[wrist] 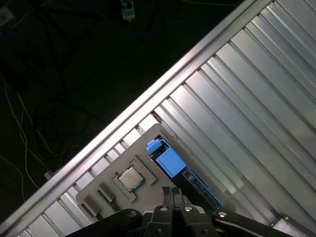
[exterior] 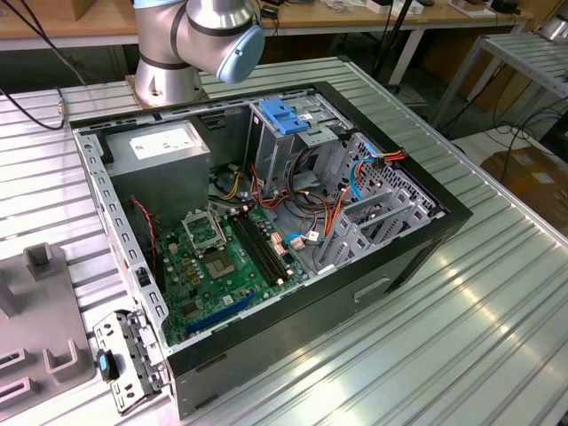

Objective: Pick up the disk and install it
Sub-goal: 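Pick up the disk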

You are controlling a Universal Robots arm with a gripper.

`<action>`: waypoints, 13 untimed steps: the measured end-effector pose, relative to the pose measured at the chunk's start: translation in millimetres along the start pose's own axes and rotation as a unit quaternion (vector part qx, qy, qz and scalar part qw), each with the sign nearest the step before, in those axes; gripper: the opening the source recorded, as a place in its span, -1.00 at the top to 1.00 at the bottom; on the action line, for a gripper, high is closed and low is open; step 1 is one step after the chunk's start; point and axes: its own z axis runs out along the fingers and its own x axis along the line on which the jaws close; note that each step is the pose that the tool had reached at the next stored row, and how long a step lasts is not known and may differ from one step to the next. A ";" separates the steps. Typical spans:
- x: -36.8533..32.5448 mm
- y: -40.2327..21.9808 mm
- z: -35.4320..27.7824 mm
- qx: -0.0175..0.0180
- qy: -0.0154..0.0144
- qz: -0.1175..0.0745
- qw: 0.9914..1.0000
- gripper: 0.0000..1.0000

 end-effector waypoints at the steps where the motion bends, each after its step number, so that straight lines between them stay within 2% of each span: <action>1: 0.0 0.0 0.0 0.000 0.000 -0.007 1.000 0.79; 4: 0.0 0.0 0.0 0.001 0.001 -0.031 1.000 0.79; 5: 0.0 0.0 0.0 0.001 0.002 -0.050 0.999 0.79; 7: 0.0 0.0 0.0 0.001 0.004 -0.081 0.997 0.79; 11: 0.0 0.0 0.1 0.002 0.005 -0.116 0.993 0.79; 13: 0.0 0.0 0.2 0.002 0.006 -0.124 0.992 0.79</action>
